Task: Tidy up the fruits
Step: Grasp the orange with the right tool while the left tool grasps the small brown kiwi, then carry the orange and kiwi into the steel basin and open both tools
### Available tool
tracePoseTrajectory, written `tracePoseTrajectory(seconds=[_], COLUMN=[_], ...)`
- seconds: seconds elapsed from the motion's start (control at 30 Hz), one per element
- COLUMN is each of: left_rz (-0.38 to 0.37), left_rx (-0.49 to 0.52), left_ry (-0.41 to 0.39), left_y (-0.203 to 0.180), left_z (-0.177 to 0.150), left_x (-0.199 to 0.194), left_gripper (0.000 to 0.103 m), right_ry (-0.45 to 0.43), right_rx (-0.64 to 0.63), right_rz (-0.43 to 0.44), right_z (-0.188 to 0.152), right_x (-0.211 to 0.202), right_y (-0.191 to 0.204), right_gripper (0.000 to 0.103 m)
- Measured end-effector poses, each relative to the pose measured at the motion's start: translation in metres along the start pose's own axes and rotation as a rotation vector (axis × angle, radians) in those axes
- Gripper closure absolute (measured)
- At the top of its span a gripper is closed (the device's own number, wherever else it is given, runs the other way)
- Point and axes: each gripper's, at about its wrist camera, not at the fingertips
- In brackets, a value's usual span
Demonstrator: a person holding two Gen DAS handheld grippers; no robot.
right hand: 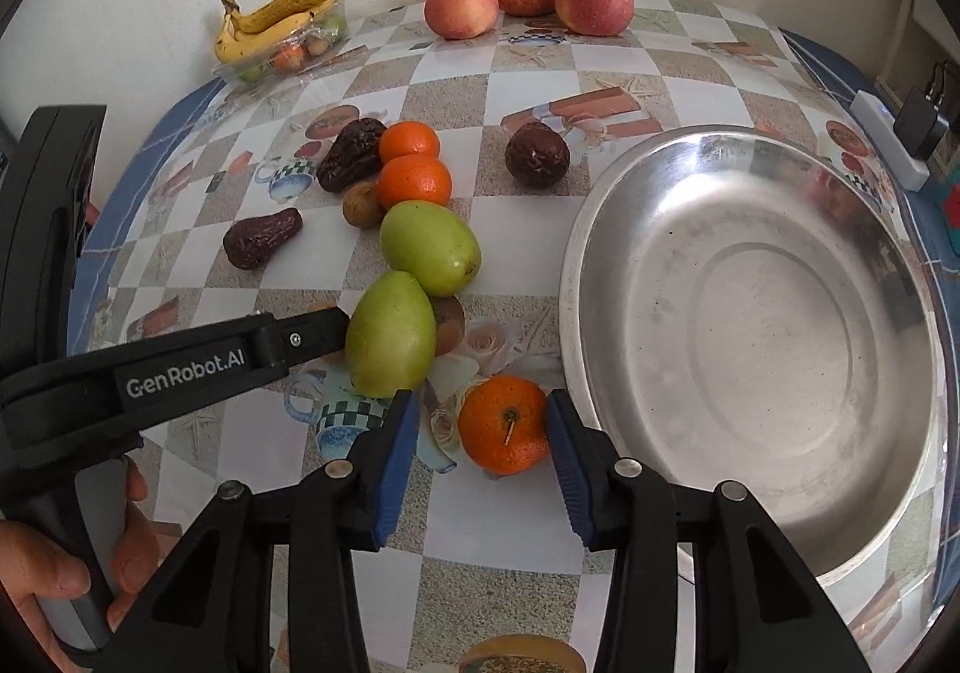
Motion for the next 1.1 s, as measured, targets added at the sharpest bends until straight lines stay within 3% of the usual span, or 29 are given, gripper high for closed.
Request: tracePoseTrajectory(seconds=[0.07, 0.2, 0.37, 0.57, 0.8, 0.93, 1.1], left_rz=[-0.008, 0.028, 0.009, -0.015, -0.01, -0.004, -0.012], left_rx=[-0.004, -0.025, -0.091, -0.121, -0.11, -0.109, -0.113], left_ry=[0.008, -0.028, -0.048, -0.047, -0.029, -0.025, -0.029], left_y=[0.001, 0.006, 0.021, 0.028, 0.024, 0.024, 0.025], left_z=[-0.001, -0.001, -0.002, -0.004, -0.007, -0.007, -0.006], left_x=[0.001, -0.007, -0.02, -0.025, -0.02, -0.018, -0.019], left_gripper=[0.079, 0.079, 0.08, 0.08, 0.079, 0.08, 0.079], right_ry=[0.001, 0.012, 0.024, 0.025, 0.022, 0.02, 0.003], right_rx=[0.007, 0.03, 0.038, 0.013, -0.018, -0.031, -0.013], right_rz=[0.009, 0.038, 0.046, 0.008, -0.052, -0.066, -0.006], right_z=[-0.001, -0.004, -0.004, 0.0, 0.0, 0.0, 0.0], right_x=[-0.001, -0.002, 0.0, 0.004, 0.006, 0.007, 0.001], right_y=[-0.002, -0.007, -0.008, -0.002, 0.003, 0.005, 0.002], right_gripper=[0.058, 0.058, 0.058, 0.058, 0.068, 0.069, 0.07])
Point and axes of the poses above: each gripper's, at about its wrist camera, not at the fingertips, and x roughly the way its jaws point, y to its left, z to its top, and after that the axes turned 10 degrees about y, right-handed
